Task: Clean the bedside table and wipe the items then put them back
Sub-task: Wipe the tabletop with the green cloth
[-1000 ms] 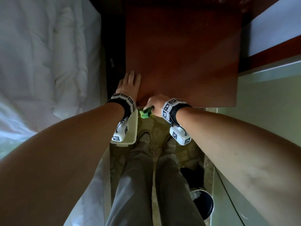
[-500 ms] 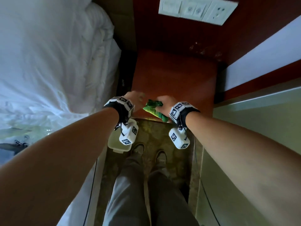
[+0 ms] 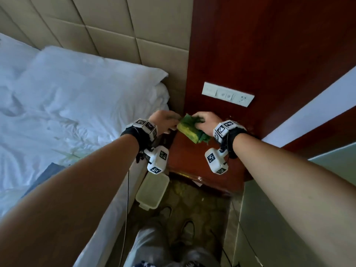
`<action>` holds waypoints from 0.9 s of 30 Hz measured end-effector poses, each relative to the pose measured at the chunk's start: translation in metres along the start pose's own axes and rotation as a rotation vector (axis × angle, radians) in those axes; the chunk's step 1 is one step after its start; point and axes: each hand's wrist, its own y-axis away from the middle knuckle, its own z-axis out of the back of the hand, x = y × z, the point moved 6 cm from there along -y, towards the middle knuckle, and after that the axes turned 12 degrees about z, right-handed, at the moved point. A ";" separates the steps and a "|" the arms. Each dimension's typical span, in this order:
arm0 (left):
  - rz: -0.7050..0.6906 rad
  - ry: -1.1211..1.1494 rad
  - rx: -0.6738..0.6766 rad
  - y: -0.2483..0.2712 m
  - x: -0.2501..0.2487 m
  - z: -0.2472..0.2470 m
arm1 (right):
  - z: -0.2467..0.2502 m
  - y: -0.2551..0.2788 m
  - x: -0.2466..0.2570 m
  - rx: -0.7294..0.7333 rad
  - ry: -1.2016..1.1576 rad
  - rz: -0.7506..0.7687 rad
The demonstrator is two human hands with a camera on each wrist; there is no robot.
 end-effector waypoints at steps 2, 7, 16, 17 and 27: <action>-0.023 0.076 -0.016 0.024 -0.014 0.020 | 0.014 0.002 0.032 -0.002 -0.028 0.049; -0.126 0.109 -0.121 0.079 -0.043 0.076 | 0.037 0.000 0.116 -0.014 -0.070 0.184; -0.306 0.125 -0.186 0.186 -0.065 0.184 | 0.042 0.012 0.253 0.002 -0.362 0.312; -0.336 0.088 -0.182 0.195 -0.067 0.193 | 0.040 0.013 0.264 0.001 -0.391 0.317; -0.442 -0.138 -0.297 0.256 -0.063 0.272 | 0.022 0.035 0.359 -0.160 -0.391 0.226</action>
